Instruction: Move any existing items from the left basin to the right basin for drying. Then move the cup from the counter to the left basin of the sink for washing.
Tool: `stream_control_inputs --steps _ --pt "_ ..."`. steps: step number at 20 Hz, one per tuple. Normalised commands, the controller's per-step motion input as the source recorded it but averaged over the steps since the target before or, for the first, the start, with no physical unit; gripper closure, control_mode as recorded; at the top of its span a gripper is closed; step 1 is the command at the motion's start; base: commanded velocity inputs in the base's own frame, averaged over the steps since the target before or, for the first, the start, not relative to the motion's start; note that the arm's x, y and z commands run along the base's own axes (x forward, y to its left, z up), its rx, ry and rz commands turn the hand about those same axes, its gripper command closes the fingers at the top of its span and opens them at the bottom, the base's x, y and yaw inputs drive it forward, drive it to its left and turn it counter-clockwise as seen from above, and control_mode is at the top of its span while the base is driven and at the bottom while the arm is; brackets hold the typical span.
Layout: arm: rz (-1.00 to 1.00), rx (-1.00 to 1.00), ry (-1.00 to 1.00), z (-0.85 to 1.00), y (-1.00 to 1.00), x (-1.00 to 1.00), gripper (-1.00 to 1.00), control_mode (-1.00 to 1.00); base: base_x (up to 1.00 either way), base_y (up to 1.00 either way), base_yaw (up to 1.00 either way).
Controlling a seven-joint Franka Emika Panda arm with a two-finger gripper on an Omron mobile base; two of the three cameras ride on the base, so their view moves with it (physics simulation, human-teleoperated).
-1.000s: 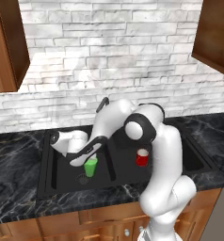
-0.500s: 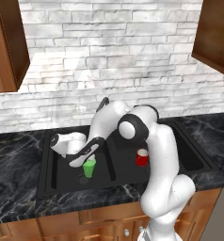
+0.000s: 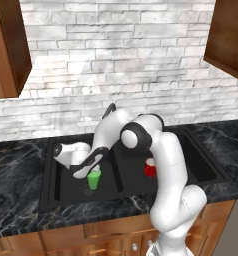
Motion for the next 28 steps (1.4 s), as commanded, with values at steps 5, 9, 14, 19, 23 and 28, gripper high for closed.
stream_control_inputs --steps 5,9,14,19,23,28 --pt "0.00 0.00 0.00 -0.23 0.01 0.09 1.00 -1.00 0.00 0.00 0.00" --pt "0.00 0.00 0.00 -0.21 0.01 0.06 1.00 -1.00 0.00 0.00 0.00" --pt "0.00 0.00 0.00 -0.14 0.01 0.04 1.00 -1.00 0.00 0.00 0.00" --pt "0.00 0.00 0.00 -0.12 0.00 0.02 1.00 -1.00 0.00 0.00 0.00" --pt "0.00 0.01 0.00 0.00 0.00 -0.07 -1.00 -1.00 0.00 0.00 0.00" --pt "0.00 0.06 0.00 0.14 -0.14 -0.16 -1.00 -1.00 0.00 0.00 0.00"
